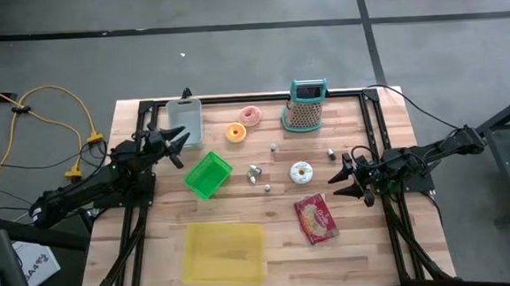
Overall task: Pick & Place Food Item
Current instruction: Put the red bottle into the green basket
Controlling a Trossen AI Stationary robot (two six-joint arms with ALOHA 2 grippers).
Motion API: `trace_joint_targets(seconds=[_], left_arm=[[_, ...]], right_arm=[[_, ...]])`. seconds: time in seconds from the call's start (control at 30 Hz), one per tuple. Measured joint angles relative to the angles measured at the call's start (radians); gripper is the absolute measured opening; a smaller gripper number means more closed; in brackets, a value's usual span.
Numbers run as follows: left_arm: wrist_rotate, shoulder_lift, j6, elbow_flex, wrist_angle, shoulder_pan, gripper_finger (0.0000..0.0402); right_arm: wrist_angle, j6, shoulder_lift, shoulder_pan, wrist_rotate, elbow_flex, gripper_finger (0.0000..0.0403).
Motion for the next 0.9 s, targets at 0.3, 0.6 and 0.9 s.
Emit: trace_joint_targets(seconds=[0.3, 0.6, 0.9], left_arm=[[0.047, 0.133, -0.005, 0.071, -0.003, 0.000, 0.0136], [0.142, 0.359, 0.026, 0.209, -0.002, 0.000, 0.0136], [0.272, 0.624, 0.037, 0.360, -0.007, 0.000, 0.0136]], right_arm=[[0.000, 0.000, 0.000, 0.000, 0.000, 0.000, 0.0188], [0.000, 0.000, 0.000, 0.000, 0.000, 0.000, 0.0188], [0.000, 0.000, 0.000, 0.000, 0.000, 0.000, 0.0188]])
